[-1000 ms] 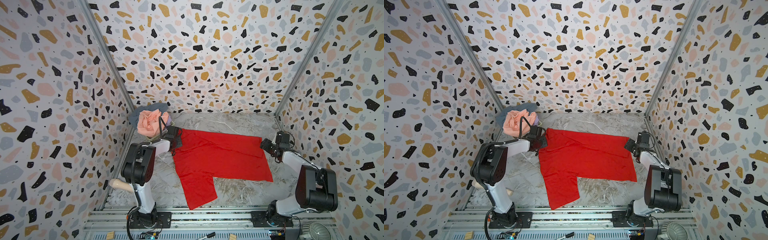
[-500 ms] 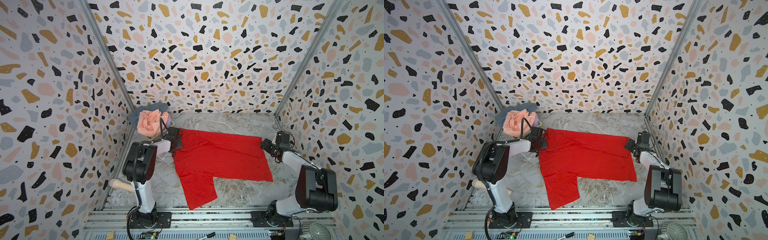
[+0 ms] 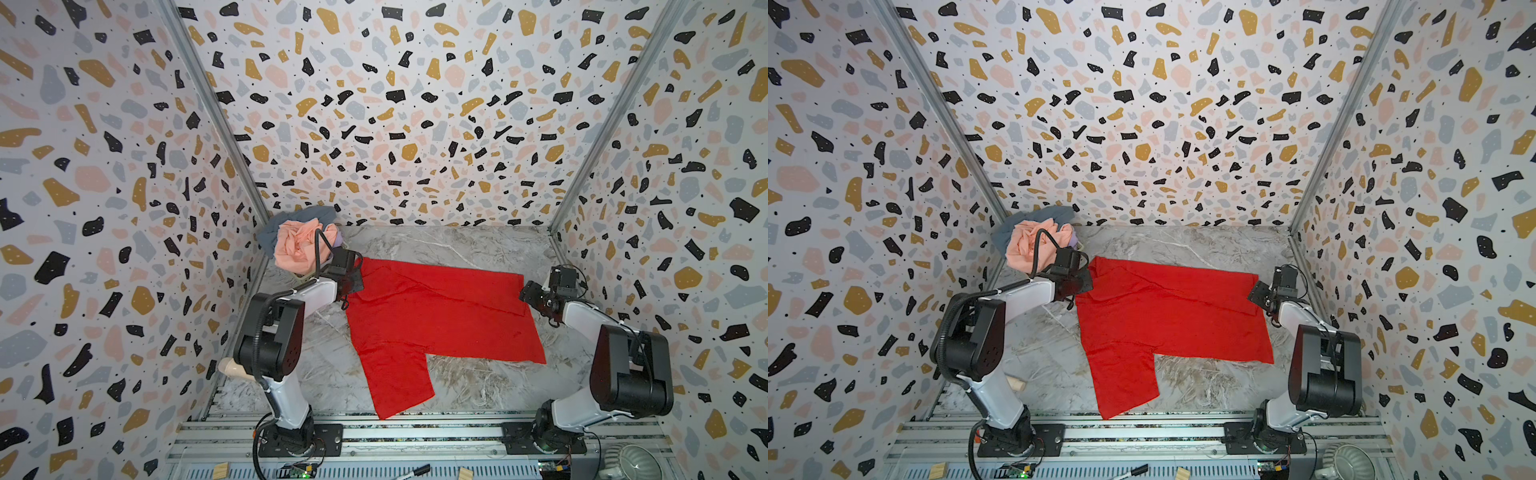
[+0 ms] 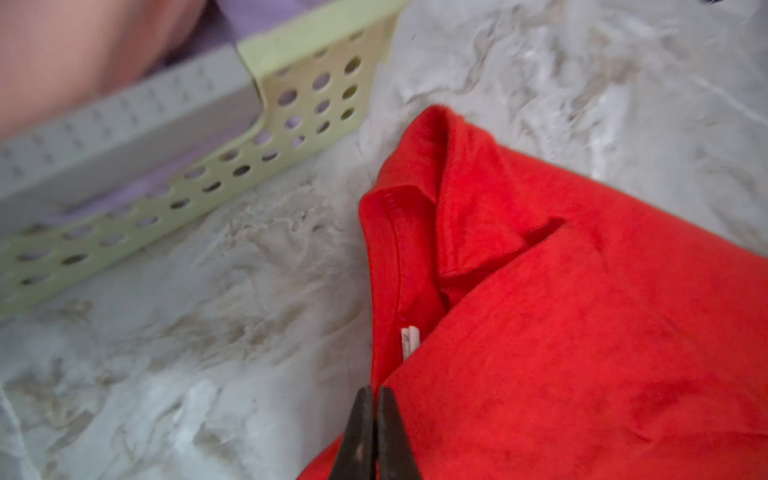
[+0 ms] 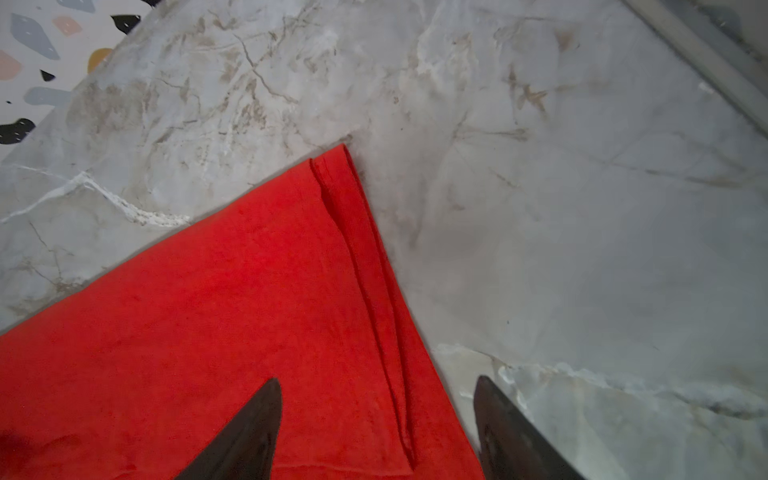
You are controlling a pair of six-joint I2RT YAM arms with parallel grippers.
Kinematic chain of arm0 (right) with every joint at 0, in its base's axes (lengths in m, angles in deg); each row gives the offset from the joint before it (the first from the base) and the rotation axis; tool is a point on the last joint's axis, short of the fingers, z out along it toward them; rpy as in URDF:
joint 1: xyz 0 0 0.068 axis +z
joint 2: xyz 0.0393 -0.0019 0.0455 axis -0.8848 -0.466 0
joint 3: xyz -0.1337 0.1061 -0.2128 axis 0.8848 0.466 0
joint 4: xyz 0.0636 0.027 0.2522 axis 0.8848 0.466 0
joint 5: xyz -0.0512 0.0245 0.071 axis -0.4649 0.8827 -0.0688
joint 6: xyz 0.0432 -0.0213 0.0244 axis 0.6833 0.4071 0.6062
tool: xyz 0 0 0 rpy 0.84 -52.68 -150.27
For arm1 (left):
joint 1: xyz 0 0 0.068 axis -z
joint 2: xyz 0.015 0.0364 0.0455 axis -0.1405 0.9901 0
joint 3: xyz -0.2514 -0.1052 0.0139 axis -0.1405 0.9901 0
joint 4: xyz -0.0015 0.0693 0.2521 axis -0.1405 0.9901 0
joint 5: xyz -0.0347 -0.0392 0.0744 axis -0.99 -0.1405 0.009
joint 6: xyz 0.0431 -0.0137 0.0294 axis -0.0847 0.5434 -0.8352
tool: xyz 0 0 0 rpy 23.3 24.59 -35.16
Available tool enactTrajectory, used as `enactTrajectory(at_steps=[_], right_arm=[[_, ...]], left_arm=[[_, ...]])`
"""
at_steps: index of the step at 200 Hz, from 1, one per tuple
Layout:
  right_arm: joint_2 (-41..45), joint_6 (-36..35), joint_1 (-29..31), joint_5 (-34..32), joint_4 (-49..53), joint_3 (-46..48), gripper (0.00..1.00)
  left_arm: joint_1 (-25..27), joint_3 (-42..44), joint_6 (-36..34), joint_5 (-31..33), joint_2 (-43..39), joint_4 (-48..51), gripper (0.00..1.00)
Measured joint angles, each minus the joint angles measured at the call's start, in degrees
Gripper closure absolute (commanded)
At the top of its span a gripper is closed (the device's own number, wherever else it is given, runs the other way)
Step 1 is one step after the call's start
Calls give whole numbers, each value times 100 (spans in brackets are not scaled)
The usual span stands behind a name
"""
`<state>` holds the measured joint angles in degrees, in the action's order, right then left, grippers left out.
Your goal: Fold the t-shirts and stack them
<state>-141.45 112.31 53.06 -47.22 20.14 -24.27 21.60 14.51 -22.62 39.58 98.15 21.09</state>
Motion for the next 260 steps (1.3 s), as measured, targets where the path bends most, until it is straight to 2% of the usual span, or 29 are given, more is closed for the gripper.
enactTrajectory(at_steps=[36, 98, 141, 161, 174, 196, 210, 233, 260], right_arm=[[-131, 39, 22, 166, 17, 94, 46], [-490, 127, 256, 184, 101, 111, 52], [-693, 138, 433, 72, 20, -37, 71], [-717, 136, 461, -17, 31, -59, 70], [-717, 122, 468, -85, 46, -72, 66], [-715, 90, 470, -190, 74, -85, 66], [-715, 63, 476, -223, 87, -90, 66], [-715, 22, 479, -245, 144, -109, 76], [-715, -2, 498, -240, 192, -118, 81]], left_arm=[[0, -81, -55, -260, -223, -7, 100], [0, -83, -76, -455, -258, 0, 100], [0, -83, -105, -407, -302, 4, 99], [0, -83, -122, -363, -302, 24, 93], [0, -83, -140, -337, -302, 39, 92], [0, -83, -146, -302, -302, 44, 92], [0, -83, -151, -286, -299, 44, 87], [0, -83, -157, -289, -275, 42, 88], [0, -83, -162, -289, -184, 42, 87]])
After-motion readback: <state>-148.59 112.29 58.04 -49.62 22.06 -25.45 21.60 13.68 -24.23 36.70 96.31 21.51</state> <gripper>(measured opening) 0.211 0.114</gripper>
